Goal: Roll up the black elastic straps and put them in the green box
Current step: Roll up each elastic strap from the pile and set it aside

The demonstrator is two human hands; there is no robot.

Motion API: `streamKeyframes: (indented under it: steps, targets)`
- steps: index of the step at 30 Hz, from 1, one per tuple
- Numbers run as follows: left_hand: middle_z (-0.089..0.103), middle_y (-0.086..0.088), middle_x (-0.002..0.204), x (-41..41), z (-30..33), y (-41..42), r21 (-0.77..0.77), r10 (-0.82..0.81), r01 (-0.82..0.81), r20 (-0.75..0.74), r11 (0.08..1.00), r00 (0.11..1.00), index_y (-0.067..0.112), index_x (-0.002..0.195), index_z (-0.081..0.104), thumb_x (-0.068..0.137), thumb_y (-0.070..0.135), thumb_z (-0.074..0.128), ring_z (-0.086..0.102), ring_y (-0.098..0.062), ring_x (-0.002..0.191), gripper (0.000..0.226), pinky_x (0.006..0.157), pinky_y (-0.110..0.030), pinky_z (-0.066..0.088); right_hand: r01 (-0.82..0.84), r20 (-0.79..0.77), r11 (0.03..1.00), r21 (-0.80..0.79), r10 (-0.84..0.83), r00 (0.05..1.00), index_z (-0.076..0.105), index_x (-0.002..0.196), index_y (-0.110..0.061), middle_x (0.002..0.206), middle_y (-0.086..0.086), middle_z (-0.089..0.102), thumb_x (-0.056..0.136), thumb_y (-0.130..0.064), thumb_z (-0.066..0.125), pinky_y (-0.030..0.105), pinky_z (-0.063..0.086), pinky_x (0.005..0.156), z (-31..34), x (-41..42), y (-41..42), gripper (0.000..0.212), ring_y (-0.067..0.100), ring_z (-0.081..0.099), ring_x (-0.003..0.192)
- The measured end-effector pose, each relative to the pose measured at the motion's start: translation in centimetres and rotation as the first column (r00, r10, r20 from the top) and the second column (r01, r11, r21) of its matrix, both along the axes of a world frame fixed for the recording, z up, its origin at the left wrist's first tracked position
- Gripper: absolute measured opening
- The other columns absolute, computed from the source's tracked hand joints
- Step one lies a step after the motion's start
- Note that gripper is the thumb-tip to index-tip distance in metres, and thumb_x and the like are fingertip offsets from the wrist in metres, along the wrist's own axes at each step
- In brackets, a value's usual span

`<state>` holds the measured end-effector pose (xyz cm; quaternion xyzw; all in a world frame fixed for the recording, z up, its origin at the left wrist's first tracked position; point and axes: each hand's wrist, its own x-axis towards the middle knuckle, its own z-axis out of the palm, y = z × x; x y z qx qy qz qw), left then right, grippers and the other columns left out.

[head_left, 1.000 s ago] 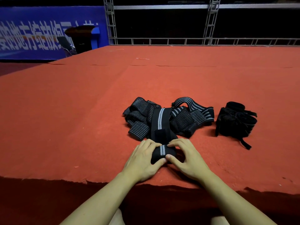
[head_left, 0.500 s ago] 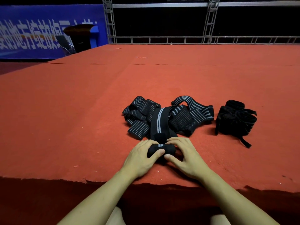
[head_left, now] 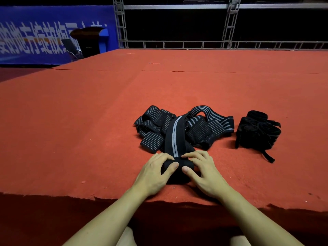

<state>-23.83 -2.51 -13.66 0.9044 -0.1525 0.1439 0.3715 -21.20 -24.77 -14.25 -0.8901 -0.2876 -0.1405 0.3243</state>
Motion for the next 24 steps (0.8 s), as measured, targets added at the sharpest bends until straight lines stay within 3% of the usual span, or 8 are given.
streamKeyframes:
  steps: [6,10,14,17,20,24]
  targets:
    - [0.062,0.012,0.103,-0.3,0.3,0.1,0.058,-0.005,0.007,-0.029,0.998,1.000,0.034,0.117,0.057,0.096,0.063,0.040,0.057,-0.005,0.099,0.039,0.094,-0.034,0.046,0.029,-0.168,0.999,0.024,-0.025,0.985,0.076,0.109,-0.030,0.114,-0.030,0.062,0.085,-0.090,0.028,0.035,0.030,0.111,0.0,0.5,0.1,0.080,-0.002,0.040,0.124]
    - [0.051,0.014,0.123,-0.8,0.5,-0.3,0.071,-0.098,0.090,0.121,0.993,0.988,0.028,0.129,0.053,0.093,0.048,0.061,0.054,-0.005,0.115,0.042,0.100,-0.025,0.045,0.058,-0.277,0.997,0.056,-0.041,0.960,0.076,0.088,-0.034,0.106,-0.031,0.064,0.091,-0.071,0.050,0.036,0.034,0.109,0.1,1.0,0.2,0.046,-0.006,0.041,0.119]
    - [0.046,0.014,0.126,-0.9,0.3,-0.2,0.090,-0.147,0.135,0.145,0.987,0.978,0.026,0.127,0.052,0.085,0.049,0.074,0.055,-0.006,0.115,0.053,0.099,-0.026,0.047,0.079,-0.293,0.991,0.108,-0.044,0.955,0.073,0.078,-0.034,0.097,-0.027,0.067,0.087,-0.071,0.054,0.036,0.039,0.105,0.1,1.4,0.5,0.042,-0.004,0.047,0.112]
    - [0.044,0.017,0.127,-0.6,0.1,-0.3,0.118,-0.131,0.119,0.102,0.986,0.986,0.028,0.130,0.050,0.078,0.055,0.076,0.054,-0.005,0.117,0.063,0.099,-0.029,0.049,0.099,-0.250,0.988,0.115,-0.067,0.966,0.069,0.093,-0.034,0.098,-0.021,0.067,0.088,-0.074,0.046,0.037,0.043,0.101,0.1,1.1,0.4,0.046,-0.001,0.052,0.108]
    - [0.042,0.016,0.130,-0.2,-0.1,-0.3,0.167,-0.121,0.107,0.074,0.980,0.990,0.029,0.134,0.047,0.075,0.060,0.075,0.049,-0.006,0.121,0.072,0.104,-0.033,0.047,0.089,-0.216,0.980,0.180,-0.049,0.975,0.061,0.121,-0.042,0.115,-0.022,0.063,0.091,-0.067,0.043,0.035,0.044,0.104,0.2,0.5,0.2,0.042,0.000,0.054,0.116]
    - [0.036,0.016,0.132,0.3,-0.6,-0.2,0.177,-0.082,0.068,0.068,0.982,0.994,0.030,0.139,0.049,0.078,0.061,0.072,0.040,-0.004,0.126,0.072,0.108,-0.028,0.041,-0.003,-0.088,0.990,0.140,0.015,0.996,0.060,0.126,-0.035,0.124,-0.024,0.058,0.098,-0.056,0.047,0.038,0.042,0.106,0.4,0.0,0.1,0.038,0.008,0.052,0.121]
